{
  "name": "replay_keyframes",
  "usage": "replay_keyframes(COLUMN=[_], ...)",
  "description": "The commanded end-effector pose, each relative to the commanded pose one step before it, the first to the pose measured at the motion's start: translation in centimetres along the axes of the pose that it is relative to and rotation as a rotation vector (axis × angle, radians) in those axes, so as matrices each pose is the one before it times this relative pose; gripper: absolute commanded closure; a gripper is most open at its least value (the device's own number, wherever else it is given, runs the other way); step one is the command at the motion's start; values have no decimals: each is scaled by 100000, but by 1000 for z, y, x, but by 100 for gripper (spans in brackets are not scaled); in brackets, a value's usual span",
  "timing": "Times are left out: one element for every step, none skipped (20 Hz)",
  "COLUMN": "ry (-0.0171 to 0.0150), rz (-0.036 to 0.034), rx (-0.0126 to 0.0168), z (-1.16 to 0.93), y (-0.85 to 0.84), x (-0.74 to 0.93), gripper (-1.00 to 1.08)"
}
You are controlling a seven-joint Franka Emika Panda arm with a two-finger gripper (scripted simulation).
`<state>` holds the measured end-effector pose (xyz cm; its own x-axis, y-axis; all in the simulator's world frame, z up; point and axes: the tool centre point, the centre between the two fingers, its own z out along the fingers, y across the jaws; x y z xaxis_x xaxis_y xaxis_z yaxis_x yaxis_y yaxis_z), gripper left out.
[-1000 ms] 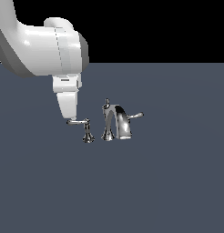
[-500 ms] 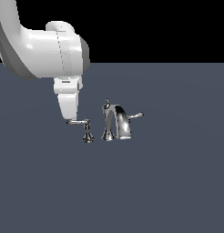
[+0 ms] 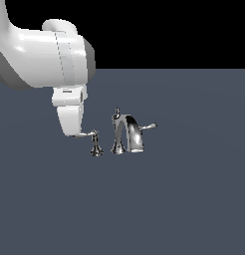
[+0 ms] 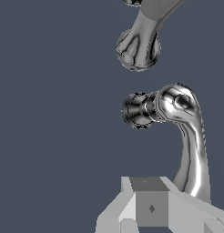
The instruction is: Turn on the faucet by rotating a designated handle.
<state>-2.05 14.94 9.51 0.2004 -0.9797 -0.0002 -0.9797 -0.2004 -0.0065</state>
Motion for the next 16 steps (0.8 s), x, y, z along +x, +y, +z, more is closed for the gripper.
replay_keyframes(ry=[43, 0, 0, 0, 41, -3, -2, -2, -2, -3, -3, -3, -3, -3, -2, -5], rz=[-566, 0, 0, 0, 1535, -102, -83, -83, -83, -102, -84, -84, -102, -102, -59, -118], rx=[-665, 0, 0, 0, 928, -62, -51, -51, -51, -62, -51, -50, -62, -62, -36, -71], z=[1, 0, 0, 0, -17, 4, -3, -3, -3, 3, -3, -3, 3, 3, -11, 7], y=[1195, 333, 335, 0, -837, 329, 330, 331, 332, 332, 333, 334, 334, 334, 336, 334], x=[-645, -135, -137, 0, 1017, 57, 67, 68, 68, 58, 68, 69, 59, 59, 82, 51], gripper=[108, 108, 108, 108, 108, 108, 108, 108, 108, 108, 108, 108, 108, 108, 108, 108])
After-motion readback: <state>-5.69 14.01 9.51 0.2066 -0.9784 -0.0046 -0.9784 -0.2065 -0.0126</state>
